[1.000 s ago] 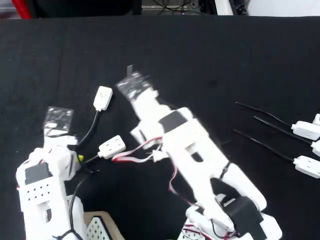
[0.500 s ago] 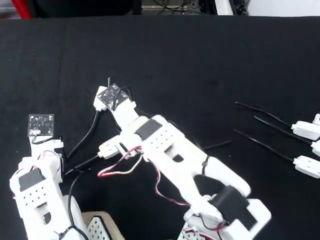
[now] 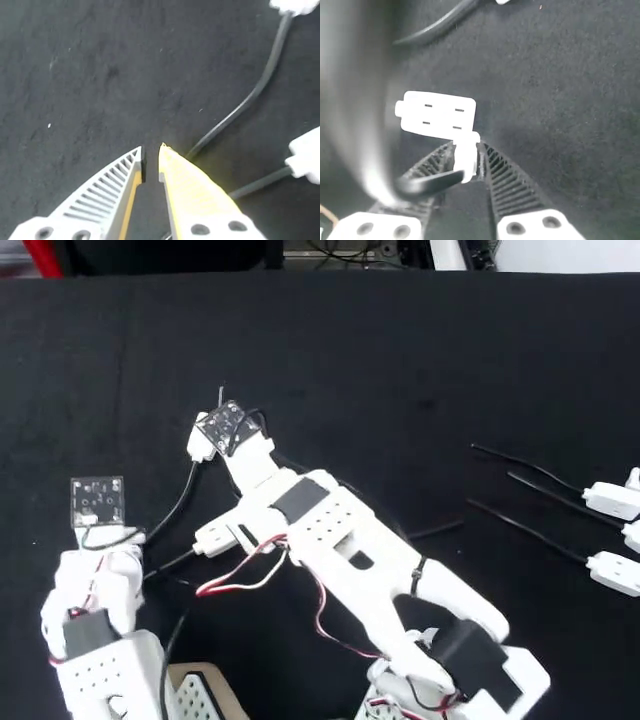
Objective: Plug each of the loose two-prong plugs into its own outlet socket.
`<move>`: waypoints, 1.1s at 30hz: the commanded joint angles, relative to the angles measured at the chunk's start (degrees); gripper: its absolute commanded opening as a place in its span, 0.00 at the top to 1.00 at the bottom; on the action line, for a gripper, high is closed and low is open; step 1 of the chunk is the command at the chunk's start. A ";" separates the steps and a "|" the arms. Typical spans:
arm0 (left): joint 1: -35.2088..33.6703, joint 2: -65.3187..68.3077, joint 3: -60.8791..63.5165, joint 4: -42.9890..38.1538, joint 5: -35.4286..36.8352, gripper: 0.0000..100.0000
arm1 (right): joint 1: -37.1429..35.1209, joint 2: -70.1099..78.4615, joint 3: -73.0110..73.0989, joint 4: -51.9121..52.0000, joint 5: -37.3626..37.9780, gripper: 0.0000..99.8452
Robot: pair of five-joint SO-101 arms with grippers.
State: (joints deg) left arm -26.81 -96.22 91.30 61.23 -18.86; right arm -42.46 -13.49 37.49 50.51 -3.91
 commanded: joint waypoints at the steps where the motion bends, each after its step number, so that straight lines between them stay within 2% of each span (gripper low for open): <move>1: 2.86 -7.82 0.57 3.52 0.44 0.93 | -0.53 -2.68 0.31 -3.16 -0.53 0.99; 14: 2.77 -8.26 2.77 1.58 0.35 0.93 | -5.01 4.70 -2.51 -3.78 -5.01 0.99; 19: 2.77 -8.26 2.95 1.58 0.26 0.93 | -4.75 6.02 -2.95 -5.10 -5.01 0.99; 25: 2.77 -8.26 3.03 1.58 0.26 0.93 | 0.35 7.25 -4.18 -6.15 -5.01 0.99; 33: 2.77 -8.26 3.12 1.58 0.26 0.93 | 0.53 7.34 -2.07 -9.93 -5.27 0.99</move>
State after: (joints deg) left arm -24.70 -104.13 94.55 63.87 -18.77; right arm -42.81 -6.02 35.82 43.21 -8.66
